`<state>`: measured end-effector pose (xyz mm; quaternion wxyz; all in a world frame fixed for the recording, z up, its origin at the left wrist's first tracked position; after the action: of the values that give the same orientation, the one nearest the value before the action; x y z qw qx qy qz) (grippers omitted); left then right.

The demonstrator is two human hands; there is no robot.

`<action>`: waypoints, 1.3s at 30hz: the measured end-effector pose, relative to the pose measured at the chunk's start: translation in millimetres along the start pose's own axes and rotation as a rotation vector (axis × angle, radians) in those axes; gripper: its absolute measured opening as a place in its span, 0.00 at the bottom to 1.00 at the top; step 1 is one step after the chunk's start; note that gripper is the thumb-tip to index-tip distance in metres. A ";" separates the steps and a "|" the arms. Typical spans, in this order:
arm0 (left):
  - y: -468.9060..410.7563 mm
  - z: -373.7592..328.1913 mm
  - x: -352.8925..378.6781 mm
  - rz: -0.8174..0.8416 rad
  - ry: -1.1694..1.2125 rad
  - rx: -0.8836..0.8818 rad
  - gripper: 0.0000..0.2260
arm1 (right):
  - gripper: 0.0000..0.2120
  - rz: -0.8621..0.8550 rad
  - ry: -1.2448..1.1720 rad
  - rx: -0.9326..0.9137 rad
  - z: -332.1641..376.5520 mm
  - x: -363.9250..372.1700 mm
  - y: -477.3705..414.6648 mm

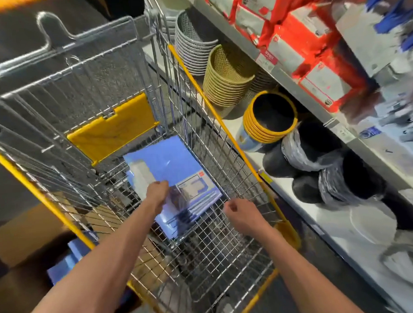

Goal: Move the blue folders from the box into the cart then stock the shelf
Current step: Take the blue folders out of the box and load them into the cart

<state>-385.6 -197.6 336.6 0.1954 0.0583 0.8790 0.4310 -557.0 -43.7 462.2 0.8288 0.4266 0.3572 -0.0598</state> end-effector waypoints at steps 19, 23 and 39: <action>329.6 107.3 -125.8 -0.379 -0.431 0.841 0.10 | 0.10 0.034 -0.113 -0.566 29.9 27.3 205.3; 374.7 182.6 -167.2 -0.499 -0.360 0.751 0.12 | 0.15 0.186 -0.085 -0.651 23.2 81.8 243.6; 332.1 360.9 -302.5 -0.519 -0.213 0.356 0.15 | 0.14 0.445 0.256 -0.600 107.6 285.3 295.0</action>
<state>11.9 192.2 485.3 0.3763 -0.0894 0.9006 0.1982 -169.2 119.8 515.7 0.8582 0.2366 0.3578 0.2820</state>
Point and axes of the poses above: each hand's wrist, its own y-axis away from the middle knuckle, its own x-axis out of the palm, z = x × y, the point moved 1 cm from there along -y, towards the middle knuckle, and after that the axes turned 6 degrees about -z, right-handed, at the moved point
